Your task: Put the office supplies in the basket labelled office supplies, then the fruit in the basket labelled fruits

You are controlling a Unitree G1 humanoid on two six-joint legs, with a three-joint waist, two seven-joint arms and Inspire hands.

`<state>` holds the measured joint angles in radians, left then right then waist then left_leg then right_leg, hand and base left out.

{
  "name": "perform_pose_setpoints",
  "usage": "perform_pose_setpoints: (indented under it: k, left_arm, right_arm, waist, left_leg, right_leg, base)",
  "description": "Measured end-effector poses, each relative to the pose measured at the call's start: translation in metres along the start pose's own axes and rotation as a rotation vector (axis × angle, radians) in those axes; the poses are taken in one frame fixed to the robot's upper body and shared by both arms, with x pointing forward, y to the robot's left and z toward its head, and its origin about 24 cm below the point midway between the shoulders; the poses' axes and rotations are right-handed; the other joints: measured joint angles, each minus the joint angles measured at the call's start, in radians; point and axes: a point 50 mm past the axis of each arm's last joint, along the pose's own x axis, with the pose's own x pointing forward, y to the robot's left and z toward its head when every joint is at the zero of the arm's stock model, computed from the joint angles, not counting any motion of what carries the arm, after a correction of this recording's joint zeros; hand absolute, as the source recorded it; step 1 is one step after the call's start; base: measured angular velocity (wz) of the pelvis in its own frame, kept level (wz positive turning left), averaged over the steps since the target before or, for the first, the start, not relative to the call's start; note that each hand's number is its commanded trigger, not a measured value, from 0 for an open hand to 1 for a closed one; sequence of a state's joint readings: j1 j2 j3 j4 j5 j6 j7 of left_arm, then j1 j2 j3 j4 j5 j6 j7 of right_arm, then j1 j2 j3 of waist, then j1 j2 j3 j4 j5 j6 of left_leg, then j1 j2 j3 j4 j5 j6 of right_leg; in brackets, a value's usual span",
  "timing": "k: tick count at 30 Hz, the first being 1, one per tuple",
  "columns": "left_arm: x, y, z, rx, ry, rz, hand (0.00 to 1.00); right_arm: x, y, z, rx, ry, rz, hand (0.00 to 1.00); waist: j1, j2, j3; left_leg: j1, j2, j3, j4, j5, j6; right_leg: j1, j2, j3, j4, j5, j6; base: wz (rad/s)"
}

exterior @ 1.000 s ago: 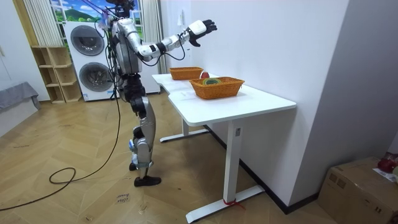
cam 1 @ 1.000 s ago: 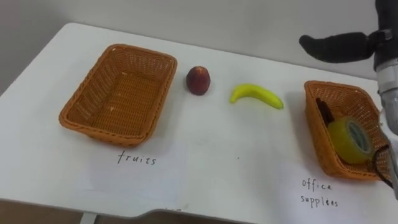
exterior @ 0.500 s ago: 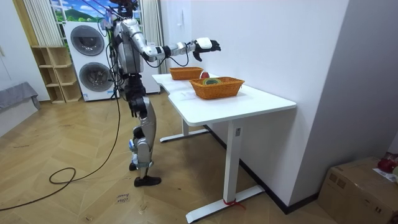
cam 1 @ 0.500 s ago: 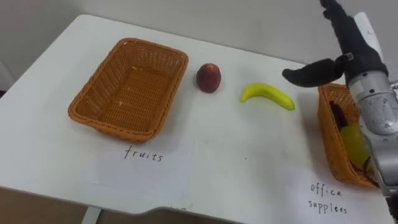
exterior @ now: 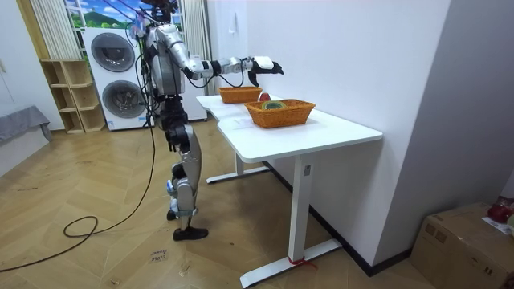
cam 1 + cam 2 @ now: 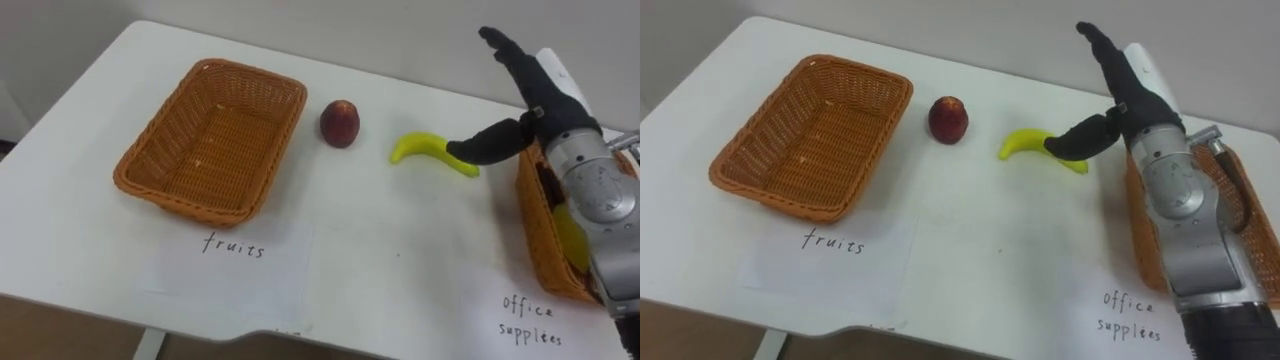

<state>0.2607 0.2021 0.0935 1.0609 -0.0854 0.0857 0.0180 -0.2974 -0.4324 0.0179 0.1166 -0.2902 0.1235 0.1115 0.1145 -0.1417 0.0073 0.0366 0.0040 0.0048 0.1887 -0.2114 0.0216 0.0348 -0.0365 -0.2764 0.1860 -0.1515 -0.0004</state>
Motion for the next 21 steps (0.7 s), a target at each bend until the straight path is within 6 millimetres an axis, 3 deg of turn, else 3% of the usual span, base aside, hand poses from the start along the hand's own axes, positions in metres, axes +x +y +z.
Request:
perform_pose_setpoints:
  k: [6, 9, 12, 21]
  left_arm:
    - [0.000, 0.003, 0.002, 0.004, -0.010, -0.003, 0.00]
    - [0.000, 0.003, 0.004, -0.004, -0.015, -0.005, 0.00]
    - [0.001, 0.001, 0.011, 0.006, -0.033, -0.011, 0.00]
    - [0.002, -0.002, 0.027, 0.019, -0.105, -0.017, 0.00]
  right_arm:
    - [0.000, 0.002, -0.006, -0.044, 0.030, 0.016, 0.00]
    - [0.000, 0.003, -0.007, -0.064, 0.034, 0.017, 0.00]
    - [0.001, 0.008, -0.007, -0.068, 0.035, 0.034, 0.00]
    - [0.001, 0.014, -0.007, -0.079, 0.025, 0.044, 0.00]
  waist:
    - [0.003, -0.011, -0.0071]
    - [0.004, -0.011, -0.0057]
    - [0.009, -0.008, 0.0012]
    - [0.005, -0.011, 0.0009]
  left_leg:
    - [-0.008, -0.001, -0.003, 0.003, 0.000, 0.000]
    - [-0.009, -0.001, -0.002, 0.005, 0.000, 0.000]
    - [-0.011, 0.000, -0.001, -0.001, 0.000, 0.000]
    - [-0.056, 0.000, 0.002, 0.009, 0.002, -0.001]
  right_leg:
    - [-0.003, 0.000, -0.002, 0.000, 0.000, 0.000]
    - [-0.004, 0.000, -0.001, 0.000, 0.000, 0.000]
    - [-0.008, 0.001, 0.002, 0.000, 0.000, 0.000]
    - [-0.052, 0.000, 0.002, 0.001, 0.002, -0.003]
  base:
    - [0.02]
    - [0.00]
    - [-0.01]
    - [0.00]
